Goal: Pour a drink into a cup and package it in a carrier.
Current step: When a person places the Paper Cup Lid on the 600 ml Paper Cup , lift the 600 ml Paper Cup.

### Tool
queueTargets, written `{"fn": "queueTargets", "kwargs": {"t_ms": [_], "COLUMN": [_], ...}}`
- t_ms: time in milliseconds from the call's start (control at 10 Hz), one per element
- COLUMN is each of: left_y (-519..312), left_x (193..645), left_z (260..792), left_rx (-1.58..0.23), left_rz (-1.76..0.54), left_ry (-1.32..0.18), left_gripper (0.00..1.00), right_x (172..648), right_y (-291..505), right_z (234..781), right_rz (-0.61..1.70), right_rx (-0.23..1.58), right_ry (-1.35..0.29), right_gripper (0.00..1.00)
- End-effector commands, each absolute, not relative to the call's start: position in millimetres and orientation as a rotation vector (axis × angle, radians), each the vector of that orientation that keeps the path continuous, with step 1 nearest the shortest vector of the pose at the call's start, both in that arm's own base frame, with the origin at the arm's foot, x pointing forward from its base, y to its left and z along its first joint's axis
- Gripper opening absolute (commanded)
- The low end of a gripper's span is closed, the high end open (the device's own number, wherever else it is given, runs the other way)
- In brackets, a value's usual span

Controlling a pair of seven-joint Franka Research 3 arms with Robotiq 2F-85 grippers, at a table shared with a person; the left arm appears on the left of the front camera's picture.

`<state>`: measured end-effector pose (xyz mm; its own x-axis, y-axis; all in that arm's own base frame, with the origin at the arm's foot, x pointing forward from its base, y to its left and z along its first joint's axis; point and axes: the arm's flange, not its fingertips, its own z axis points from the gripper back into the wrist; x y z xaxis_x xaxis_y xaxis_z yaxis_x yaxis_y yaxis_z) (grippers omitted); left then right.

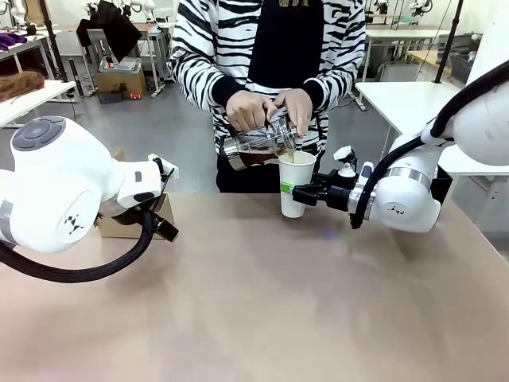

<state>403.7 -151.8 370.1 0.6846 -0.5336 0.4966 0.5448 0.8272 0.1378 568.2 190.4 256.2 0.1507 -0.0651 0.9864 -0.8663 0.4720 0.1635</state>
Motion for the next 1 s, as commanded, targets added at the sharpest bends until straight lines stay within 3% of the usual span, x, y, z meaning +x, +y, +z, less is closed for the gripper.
{"fn": "queueTargets", "kwargs": {"t_ms": [0, 900], "left_y": [-151.6, -151.6], "left_x": [403.5, 403.5], "left_z": [370.4, 370.4], "left_rx": [-0.024, -0.024], "left_rz": [-0.604, -0.604], "left_ry": [-0.550, -0.550], "left_gripper": [1.00, 1.00], "right_x": [566.1, 566.1], "right_y": [192.2, 192.2], "right_z": [259.6, 259.6], "right_rz": [0.704, 0.704], "right_rx": [0.932, 0.932], "right_ry": [-1.305, -1.305], "right_gripper": [0.80, 0.80]}}
